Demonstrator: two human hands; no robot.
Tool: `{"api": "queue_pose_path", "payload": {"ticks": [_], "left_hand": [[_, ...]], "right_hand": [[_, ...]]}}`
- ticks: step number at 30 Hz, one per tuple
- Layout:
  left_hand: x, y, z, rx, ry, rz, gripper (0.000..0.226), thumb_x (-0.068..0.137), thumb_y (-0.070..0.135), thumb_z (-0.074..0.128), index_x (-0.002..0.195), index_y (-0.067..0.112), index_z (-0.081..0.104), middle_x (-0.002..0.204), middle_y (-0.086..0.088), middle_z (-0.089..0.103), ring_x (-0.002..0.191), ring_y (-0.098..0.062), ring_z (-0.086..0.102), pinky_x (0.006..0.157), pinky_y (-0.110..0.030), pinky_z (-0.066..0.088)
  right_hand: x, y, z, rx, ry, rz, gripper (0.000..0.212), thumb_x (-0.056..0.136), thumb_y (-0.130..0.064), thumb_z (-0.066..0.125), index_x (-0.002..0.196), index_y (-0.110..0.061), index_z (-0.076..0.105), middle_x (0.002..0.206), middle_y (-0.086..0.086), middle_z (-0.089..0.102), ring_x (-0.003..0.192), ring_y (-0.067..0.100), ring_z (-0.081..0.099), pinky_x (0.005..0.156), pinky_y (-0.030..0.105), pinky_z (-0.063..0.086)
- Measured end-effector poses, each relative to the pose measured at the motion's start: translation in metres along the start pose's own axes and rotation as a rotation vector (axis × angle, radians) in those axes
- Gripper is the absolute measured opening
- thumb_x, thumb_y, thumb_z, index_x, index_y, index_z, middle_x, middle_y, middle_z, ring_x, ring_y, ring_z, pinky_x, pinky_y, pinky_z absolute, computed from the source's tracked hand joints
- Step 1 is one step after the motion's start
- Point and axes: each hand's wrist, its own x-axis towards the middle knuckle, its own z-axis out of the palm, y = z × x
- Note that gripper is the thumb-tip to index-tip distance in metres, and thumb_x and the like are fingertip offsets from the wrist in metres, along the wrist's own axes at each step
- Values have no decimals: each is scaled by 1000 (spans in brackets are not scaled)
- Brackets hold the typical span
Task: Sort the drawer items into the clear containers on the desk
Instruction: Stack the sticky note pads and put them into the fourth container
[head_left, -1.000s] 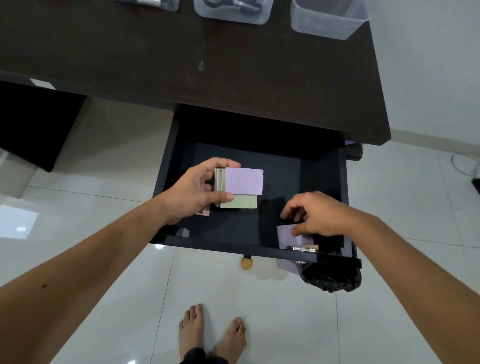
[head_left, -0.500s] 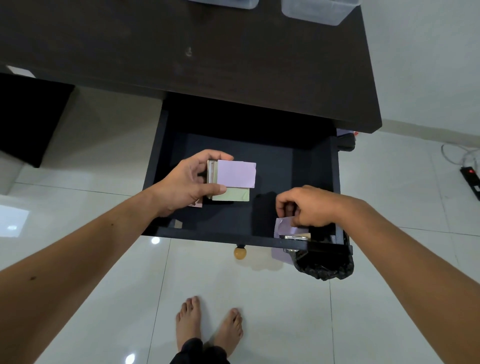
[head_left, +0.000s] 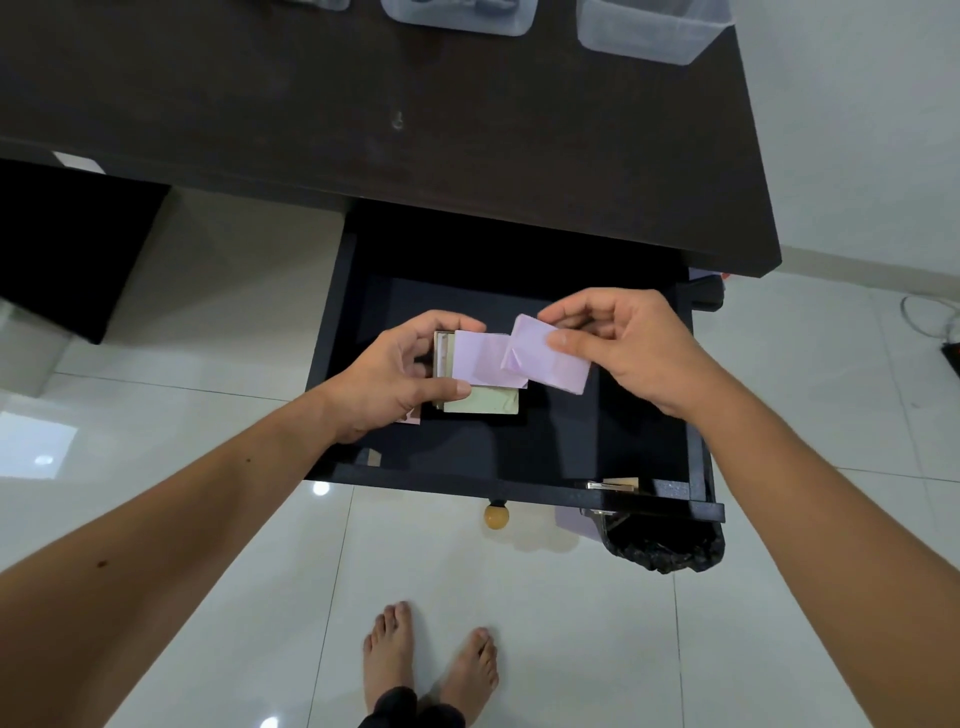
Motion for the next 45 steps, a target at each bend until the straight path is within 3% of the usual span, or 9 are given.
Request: {"api": "queue_pose_path", "payload": {"ticks": [3,8,18,26,29,35,39,41,45], "left_hand": [[-1,2,1,-28,-18,-7,60,90,-7,75,140,21,59,133,-11,65,95,-8,73,68,-19,58],[1,-2,-3,-72,-28,24,61,88,3,79,142,25,60,136,-8,67,118,-26,71,90,-32,60],[1,-1,-3,-122,-62,31,69,85,14,81,147,28,57,144,-10,62,131,-30,65,105,-45,57],[-4,7,0,-91,41,48,66,80,11,83,140,23,57,133,-8,66,121,-29,70,85,-32,64],[-11,10,-5,-111,44,48,61,86,3,80,138,24,57,132,-10,66,115,-28,72,76,-28,63],[-38,30,-41,-127,64,79,62,80,11,83,135,28,60,137,-8,67,126,-31,68,97,-45,61],[-57,43,-69,-126,118,91,60,79,9,82,131,30,62,131,-4,71,120,-28,70,93,-37,61],[-63,44,-79,-112,133,93,59,78,8,83,129,31,63,132,-4,70,120,-28,71,93,-38,61],[-72,44,-90,-114,166,88,58,77,6,84,125,31,65,128,-2,72,113,-25,72,85,-31,61]], "right_hand": [[5,-2,10,-39,40,-8,21,91,-17,82,105,-32,81,105,-8,80,100,17,74,97,43,61],[8,2,32,-77,114,-51,16,85,-21,88,98,-30,83,103,-5,72,92,15,70,92,42,60],[13,6,48,-42,300,-1,28,75,-36,94,92,-23,76,95,-2,74,81,20,69,69,31,60],[15,-5,59,-48,349,-23,28,75,-36,94,92,-25,75,96,-3,74,84,20,69,68,28,61],[15,-11,60,10,298,-30,30,78,-36,93,99,-25,75,99,-4,74,88,18,71,73,30,63],[15,-20,62,397,194,67,38,94,-48,66,110,-15,75,100,5,72,83,18,69,77,34,60],[26,-13,86,212,4,134,7,96,-17,75,102,-21,77,99,3,76,87,16,71,78,34,62],[32,-10,104,80,-120,141,17,89,-18,84,104,-24,78,101,1,78,91,16,72,84,34,62],[40,-9,139,-265,-176,125,44,78,-33,93,118,-24,74,106,-10,67,95,10,64,79,17,49]]}}
